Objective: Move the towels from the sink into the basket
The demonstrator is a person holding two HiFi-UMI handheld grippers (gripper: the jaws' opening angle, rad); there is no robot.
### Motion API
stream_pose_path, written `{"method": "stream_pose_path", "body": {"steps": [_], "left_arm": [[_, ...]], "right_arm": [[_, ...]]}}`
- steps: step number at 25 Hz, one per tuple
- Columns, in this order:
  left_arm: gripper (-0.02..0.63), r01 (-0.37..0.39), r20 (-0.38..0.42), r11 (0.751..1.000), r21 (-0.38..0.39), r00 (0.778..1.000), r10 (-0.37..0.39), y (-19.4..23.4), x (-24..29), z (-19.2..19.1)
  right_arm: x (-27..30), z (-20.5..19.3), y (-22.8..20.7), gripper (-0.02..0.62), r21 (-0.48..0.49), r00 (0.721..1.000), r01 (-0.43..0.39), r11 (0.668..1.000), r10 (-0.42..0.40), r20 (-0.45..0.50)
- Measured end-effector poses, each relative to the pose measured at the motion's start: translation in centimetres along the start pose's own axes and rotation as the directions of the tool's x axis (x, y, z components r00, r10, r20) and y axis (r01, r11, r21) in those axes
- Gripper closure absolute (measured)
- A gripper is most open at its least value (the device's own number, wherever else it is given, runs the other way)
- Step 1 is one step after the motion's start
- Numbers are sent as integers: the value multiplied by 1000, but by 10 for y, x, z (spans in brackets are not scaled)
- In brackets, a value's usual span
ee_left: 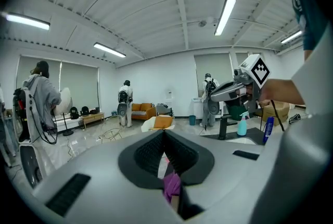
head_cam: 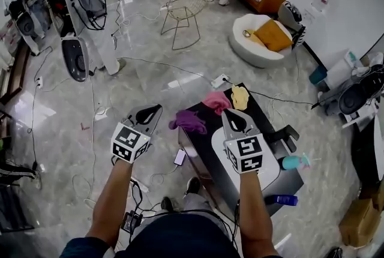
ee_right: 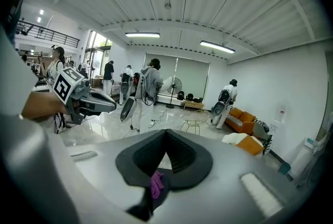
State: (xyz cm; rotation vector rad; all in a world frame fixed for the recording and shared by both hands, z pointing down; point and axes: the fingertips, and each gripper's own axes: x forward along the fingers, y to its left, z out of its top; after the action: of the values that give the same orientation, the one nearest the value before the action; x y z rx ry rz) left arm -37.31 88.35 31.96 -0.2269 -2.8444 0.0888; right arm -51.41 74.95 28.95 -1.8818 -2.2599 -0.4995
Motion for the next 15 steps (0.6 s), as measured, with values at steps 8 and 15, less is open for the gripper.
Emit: {"method": "stream_pose_path", "body": {"steps": [8, 15], "left_arm": [[600, 7, -95, 997, -76, 995, -14, 20, 42, -66], [598, 14, -168, 992, -123, 985, -35, 27, 75, -124]], "right_arm": [[50, -42, -9, 584, 39, 996, -54, 998, 57, -69], [88, -86, -12, 584, 74, 985, -95, 993, 105, -135]]}}
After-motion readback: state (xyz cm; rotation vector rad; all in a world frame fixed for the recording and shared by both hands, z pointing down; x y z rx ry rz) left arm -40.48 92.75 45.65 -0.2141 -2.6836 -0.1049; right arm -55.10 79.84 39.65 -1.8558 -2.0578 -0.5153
